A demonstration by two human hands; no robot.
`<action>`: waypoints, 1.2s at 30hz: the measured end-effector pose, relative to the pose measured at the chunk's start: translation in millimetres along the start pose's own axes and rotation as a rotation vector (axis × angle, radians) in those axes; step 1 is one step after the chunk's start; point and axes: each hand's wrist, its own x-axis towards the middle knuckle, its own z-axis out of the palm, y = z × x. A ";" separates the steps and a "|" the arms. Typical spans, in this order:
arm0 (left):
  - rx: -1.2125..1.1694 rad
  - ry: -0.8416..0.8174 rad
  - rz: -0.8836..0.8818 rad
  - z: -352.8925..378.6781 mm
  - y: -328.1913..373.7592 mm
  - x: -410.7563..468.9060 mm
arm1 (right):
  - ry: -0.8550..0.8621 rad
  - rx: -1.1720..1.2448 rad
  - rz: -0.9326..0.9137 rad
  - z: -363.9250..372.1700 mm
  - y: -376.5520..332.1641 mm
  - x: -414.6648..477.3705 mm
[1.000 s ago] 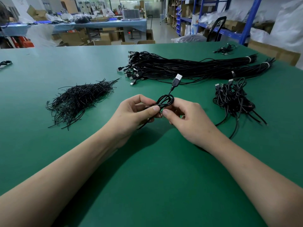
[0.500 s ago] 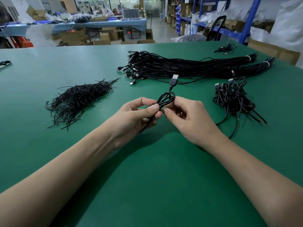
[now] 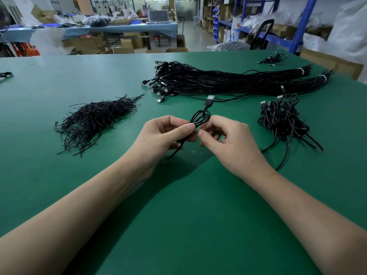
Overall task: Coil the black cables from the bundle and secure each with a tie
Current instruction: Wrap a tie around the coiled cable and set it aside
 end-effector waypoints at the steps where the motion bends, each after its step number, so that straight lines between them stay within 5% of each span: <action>1: -0.012 0.015 -0.002 0.2 0.3 0.4 | 0.033 -0.025 -0.015 -0.1 -1.1 -0.3; 8: -0.043 0.091 -0.005 1.9 -2.6 1.8 | 0.119 -0.340 -0.201 1.9 -13.7 -3.1; 17: 0.040 0.074 0.047 3.2 -4.8 1.2 | 0.120 -0.448 -0.247 -2.1 -17.3 -2.9; 27: 0.090 -0.186 -0.201 -14.7 2.4 2.6 | 0.000 -0.571 -0.404 -5.1 -16.1 -2.2; 30: 0.033 -0.172 -0.160 -12.3 1.6 2.0 | -0.028 -0.470 -0.330 -2.6 -15.3 -2.1; 36: 0.191 -0.063 0.203 -4.8 -0.4 2.4 | -0.096 0.067 0.035 -5.0 -12.0 2.9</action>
